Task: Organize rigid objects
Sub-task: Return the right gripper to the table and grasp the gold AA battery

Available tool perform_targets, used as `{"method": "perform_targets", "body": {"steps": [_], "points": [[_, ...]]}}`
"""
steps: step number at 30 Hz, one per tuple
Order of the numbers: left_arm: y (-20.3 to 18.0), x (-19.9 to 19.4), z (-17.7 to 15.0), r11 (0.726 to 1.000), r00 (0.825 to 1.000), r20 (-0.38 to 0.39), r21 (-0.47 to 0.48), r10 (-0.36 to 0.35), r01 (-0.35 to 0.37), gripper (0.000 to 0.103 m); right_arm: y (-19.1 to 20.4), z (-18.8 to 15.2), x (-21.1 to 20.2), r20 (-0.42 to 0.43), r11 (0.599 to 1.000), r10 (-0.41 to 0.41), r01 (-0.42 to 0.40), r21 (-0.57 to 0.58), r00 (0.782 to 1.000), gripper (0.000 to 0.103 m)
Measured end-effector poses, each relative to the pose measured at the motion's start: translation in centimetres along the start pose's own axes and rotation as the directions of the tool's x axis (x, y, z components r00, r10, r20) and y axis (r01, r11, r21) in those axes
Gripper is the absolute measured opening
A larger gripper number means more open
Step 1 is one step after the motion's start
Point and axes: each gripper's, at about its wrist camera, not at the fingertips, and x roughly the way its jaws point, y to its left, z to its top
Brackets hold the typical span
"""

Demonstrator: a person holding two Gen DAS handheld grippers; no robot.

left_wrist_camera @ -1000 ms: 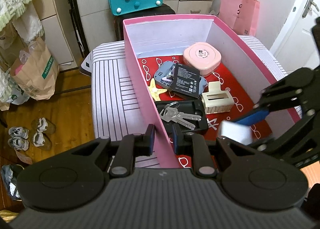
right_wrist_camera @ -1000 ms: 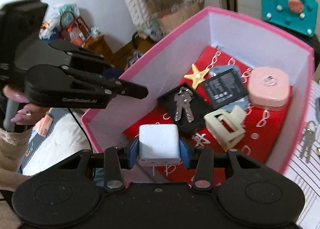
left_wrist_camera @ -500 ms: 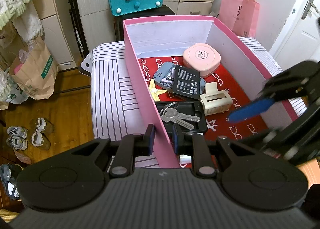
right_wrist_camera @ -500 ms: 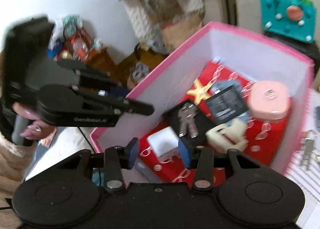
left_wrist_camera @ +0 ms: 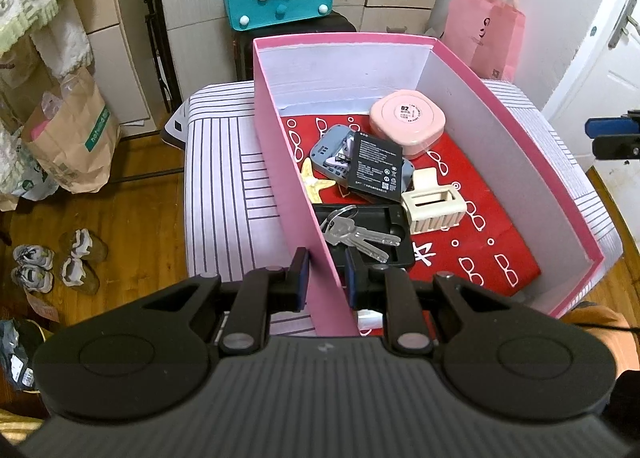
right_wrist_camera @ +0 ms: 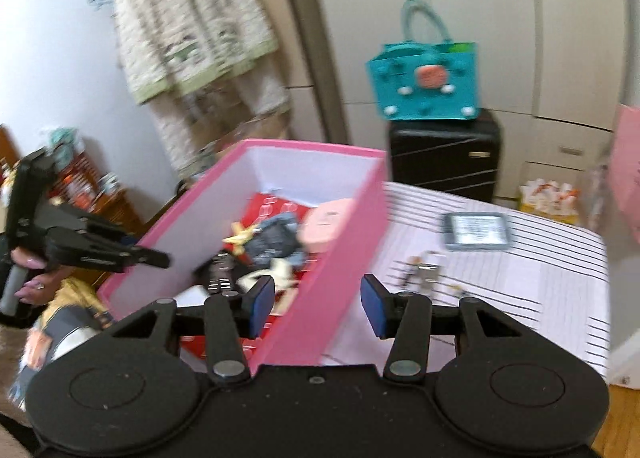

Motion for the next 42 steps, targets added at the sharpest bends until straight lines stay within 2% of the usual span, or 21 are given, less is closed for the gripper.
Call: {"method": "perform_targets", "body": {"steps": [3,9,11,19,22,26,30,35,39,40,41,42], "points": [[0.1,0.1,0.0,1.0,1.0,0.0,-0.024,0.001,-0.001,0.017,-2.2,-0.6,-0.3,0.012,0.998,-0.033,0.032,0.047,0.999,0.053],[0.0,0.3,-0.2,0.999,1.0,-0.008,-0.046,0.01,-0.01,0.017,-4.6,-1.3,0.4,0.007,0.997,-0.047,0.046,0.069,0.999,0.055],[0.0,0.6,-0.3,0.999,1.0,-0.014,-0.051,0.016,-0.017,0.017,-5.2,-1.4,1.3,0.007,0.997,-0.048,0.048,0.059,0.999,0.057],[-0.1,0.9,-0.2,0.997,0.999,-0.024,-0.065,0.029,-0.031,0.017,-8.7,-3.0,7.2,-0.042,0.988,-0.151,0.152,0.024,0.988,0.058],[-0.1,1.0,-0.2,0.998,0.999,-0.025,-0.055,0.031,-0.032,0.016,-10.2,-3.5,8.9,-0.054,0.989,-0.139,0.141,0.033,0.989,0.058],[-0.2,0.9,-0.2,0.998,0.999,-0.023,-0.048,0.034,-0.035,0.016,-10.9,-4.0,10.3,-0.05,0.99,-0.143,0.143,0.004,0.988,0.058],[-0.2,1.0,-0.2,0.998,0.999,-0.024,-0.054,0.032,-0.034,0.016,-10.8,-4.0,10.8,-0.008,0.993,-0.114,0.114,-0.01,0.993,0.059],[-0.2,1.0,-0.2,0.998,0.999,-0.024,-0.054,0.033,-0.034,0.016,-10.3,-4.1,11.6,0.025,0.982,-0.17,0.171,-0.084,0.985,0.06],[-0.3,1.0,-0.2,0.998,0.999,-0.024,-0.052,0.033,-0.034,0.016,-11.0,-4.4,11.9,0.014,0.984,-0.17,0.171,-0.054,0.985,0.061],[-0.3,1.0,-0.2,0.998,0.999,-0.023,-0.05,0.032,-0.034,0.016,-11.1,-4.6,11.9,0.015,0.984,-0.169,0.169,-0.049,0.986,0.058],[-0.3,1.0,-0.2,0.998,0.999,-0.023,-0.049,0.032,-0.033,0.016,-11.1,-4.7,11.9,0.02,0.985,-0.163,0.164,-0.047,0.986,0.044],[-0.2,1.0,-0.2,0.998,0.999,-0.022,-0.048,0.032,-0.033,0.016,-11.1,-4.8,11.8,0.024,0.986,-0.162,0.163,-0.047,0.987,0.034]]}}
